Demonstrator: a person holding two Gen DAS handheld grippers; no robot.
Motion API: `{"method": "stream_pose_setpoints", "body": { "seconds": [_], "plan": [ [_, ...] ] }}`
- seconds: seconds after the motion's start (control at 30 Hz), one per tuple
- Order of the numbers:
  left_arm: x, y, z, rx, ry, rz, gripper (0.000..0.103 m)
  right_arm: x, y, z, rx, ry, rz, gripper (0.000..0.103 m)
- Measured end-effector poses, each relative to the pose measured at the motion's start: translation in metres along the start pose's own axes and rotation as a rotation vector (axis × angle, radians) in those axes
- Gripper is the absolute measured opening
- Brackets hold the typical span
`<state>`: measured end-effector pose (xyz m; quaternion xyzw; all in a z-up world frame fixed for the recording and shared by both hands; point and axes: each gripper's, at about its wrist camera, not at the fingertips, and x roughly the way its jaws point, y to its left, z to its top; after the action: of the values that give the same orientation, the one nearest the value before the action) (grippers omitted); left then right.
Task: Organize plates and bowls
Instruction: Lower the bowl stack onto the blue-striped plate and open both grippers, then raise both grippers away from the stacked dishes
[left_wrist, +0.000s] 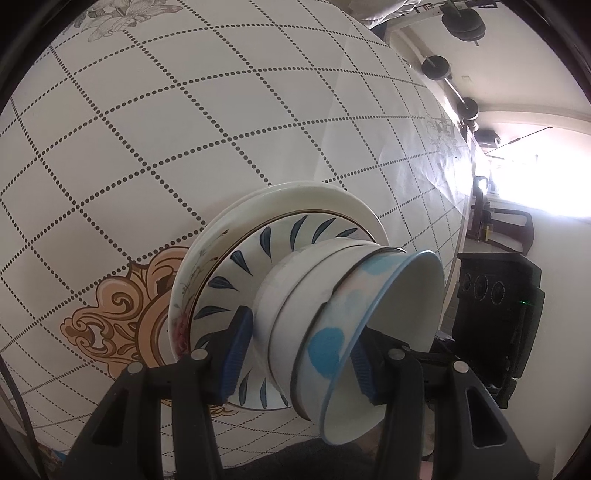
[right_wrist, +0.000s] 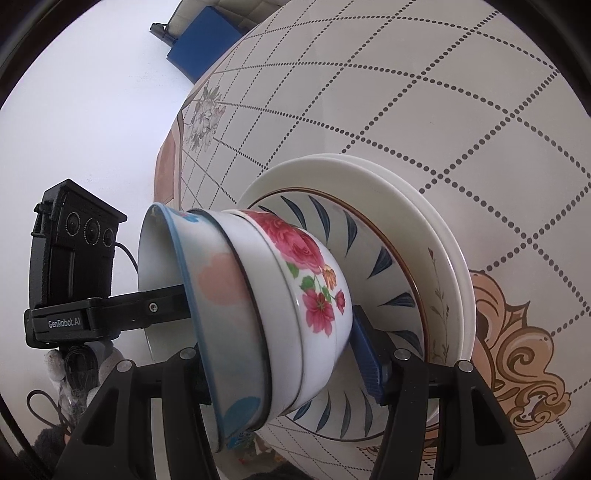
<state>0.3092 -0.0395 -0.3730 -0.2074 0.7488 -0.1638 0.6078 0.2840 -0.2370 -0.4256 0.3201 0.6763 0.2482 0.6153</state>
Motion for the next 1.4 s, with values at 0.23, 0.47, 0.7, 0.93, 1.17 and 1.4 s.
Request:
{"method": "stream_pose_setpoints", "body": {
  "seconds": [0.23,0.47,0.7,0.93,1.17,1.4],
  "plan": [
    [-0.024,-0.013,-0.015,0.059,-0.099,0.162,0.047,-0.003,0.014,-0.010,-0.012,-0.017,-0.098,0.061],
    [-0.054,-0.031,-0.048,0.141,-0.256,0.364,0.049,-0.037,0.057,-0.029,-0.121,-0.133,-0.307,0.062],
    [-0.080,-0.045,-0.090,0.197,-0.400,0.493,0.057,-0.077,0.109,-0.067,-0.224,-0.311,-0.609,0.096],
    [-0.102,-0.061,-0.134,0.230,-0.510,0.544,0.086,-0.106,0.126,-0.120,-0.224,-0.393,-0.724,0.103],
    [-0.129,-0.083,-0.174,0.253,-0.624,0.567,0.087,-0.142,0.141,-0.163,-0.192,-0.480,-0.725,0.103],
    [-0.156,-0.099,-0.214,0.255,-0.715,0.555,0.087,-0.178,0.170,-0.202,-0.220,-0.563,-0.723,0.103]
  ]
}}
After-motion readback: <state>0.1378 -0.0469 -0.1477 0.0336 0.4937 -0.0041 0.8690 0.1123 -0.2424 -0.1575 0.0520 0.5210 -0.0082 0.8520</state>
